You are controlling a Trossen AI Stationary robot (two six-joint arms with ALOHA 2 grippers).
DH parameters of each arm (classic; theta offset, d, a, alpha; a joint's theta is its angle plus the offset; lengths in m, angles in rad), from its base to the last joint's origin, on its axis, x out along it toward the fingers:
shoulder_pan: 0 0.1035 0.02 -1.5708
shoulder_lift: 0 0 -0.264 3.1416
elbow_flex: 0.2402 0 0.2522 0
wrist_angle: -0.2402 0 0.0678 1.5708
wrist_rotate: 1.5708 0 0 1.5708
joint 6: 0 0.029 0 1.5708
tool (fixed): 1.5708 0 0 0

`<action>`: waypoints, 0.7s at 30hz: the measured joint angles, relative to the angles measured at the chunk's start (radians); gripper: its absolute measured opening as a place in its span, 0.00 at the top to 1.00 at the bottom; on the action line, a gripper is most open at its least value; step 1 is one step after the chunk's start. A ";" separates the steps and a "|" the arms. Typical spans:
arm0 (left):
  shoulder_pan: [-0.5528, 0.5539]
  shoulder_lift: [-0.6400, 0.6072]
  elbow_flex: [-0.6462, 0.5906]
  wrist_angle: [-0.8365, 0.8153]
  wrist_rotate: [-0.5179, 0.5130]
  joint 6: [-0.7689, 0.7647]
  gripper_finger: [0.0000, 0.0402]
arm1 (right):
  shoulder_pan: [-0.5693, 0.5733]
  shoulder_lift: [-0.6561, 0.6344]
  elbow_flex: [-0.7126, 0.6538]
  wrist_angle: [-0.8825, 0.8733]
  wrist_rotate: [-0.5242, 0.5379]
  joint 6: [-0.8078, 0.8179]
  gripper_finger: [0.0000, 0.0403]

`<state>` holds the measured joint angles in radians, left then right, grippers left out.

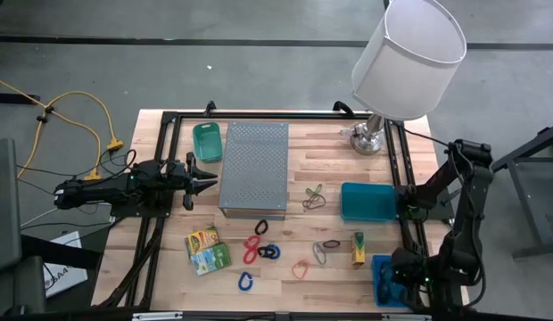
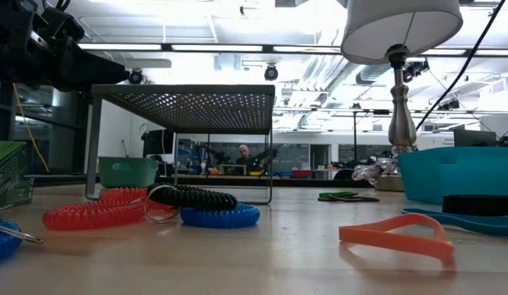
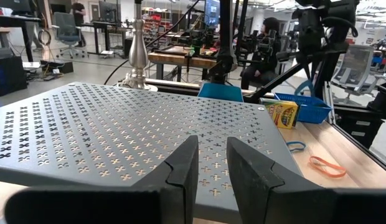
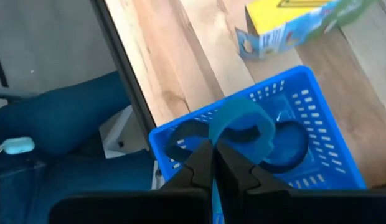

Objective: Pick & Place Office Desk Supplies
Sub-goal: Put the top blue rubberband into the blue basket

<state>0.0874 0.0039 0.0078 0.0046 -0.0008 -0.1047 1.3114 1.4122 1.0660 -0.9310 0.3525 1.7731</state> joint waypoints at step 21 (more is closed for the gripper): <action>0.000 0.000 0.000 0.000 0.000 0.000 0.80 | 0.005 0.010 0.000 -0.015 -0.011 0.004 0.93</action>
<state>0.0872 0.0038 0.0078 0.0048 -0.0006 -0.1047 1.3159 1.4220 1.0660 -0.9462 0.3412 1.7769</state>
